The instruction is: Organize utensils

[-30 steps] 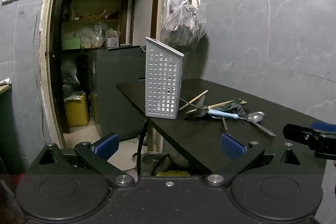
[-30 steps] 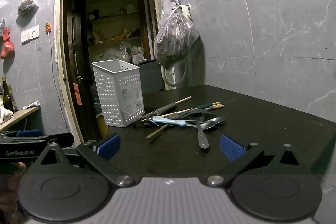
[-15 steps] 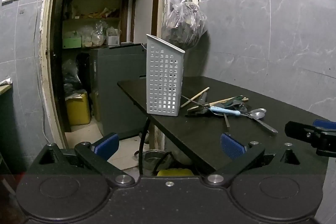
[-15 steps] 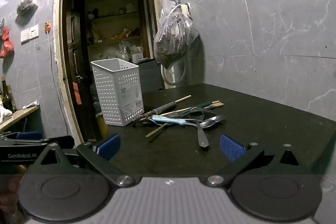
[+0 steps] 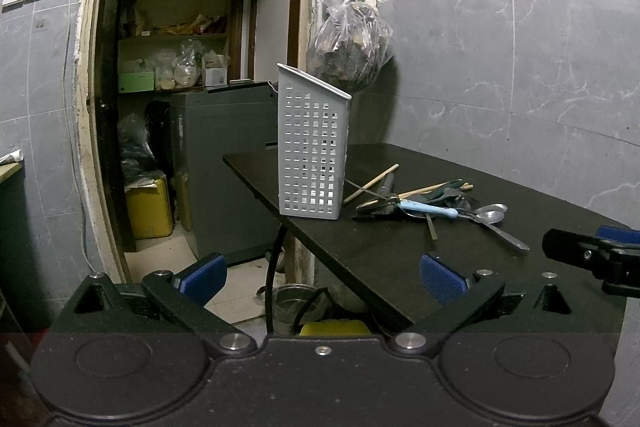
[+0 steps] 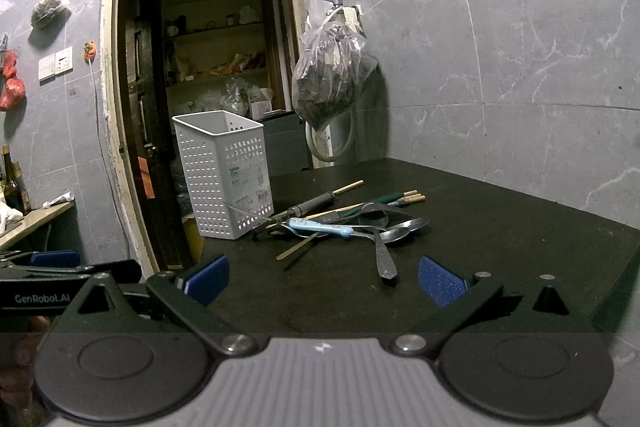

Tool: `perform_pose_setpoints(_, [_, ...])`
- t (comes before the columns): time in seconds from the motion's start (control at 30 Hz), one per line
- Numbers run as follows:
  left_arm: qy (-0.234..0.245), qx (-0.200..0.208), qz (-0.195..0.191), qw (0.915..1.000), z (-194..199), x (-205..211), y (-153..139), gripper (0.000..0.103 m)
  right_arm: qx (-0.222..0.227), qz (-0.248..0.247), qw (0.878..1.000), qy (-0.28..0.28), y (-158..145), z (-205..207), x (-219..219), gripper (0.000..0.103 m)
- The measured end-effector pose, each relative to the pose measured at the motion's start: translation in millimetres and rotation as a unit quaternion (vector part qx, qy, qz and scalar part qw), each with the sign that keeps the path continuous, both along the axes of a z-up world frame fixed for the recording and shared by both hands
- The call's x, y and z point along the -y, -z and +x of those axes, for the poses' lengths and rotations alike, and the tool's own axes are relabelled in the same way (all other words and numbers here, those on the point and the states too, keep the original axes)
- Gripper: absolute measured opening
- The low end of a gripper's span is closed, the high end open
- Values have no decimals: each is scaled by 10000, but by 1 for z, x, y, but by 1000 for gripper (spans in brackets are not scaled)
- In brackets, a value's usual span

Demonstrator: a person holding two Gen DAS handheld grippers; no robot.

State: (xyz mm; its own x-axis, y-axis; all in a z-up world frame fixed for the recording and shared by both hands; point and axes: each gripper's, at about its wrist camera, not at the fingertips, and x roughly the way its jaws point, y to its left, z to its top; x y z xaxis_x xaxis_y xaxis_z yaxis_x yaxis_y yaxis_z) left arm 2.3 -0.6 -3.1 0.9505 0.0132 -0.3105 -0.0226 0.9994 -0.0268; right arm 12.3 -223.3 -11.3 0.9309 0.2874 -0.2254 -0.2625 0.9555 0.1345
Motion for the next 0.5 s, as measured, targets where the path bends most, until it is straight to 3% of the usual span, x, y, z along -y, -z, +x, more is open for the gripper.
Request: perform_pose_setpoints(0.5, [-13, -52, 25, 10000, 0, -1, 4, 102, -8, 1, 10000, 3, 0, 0, -1, 103])
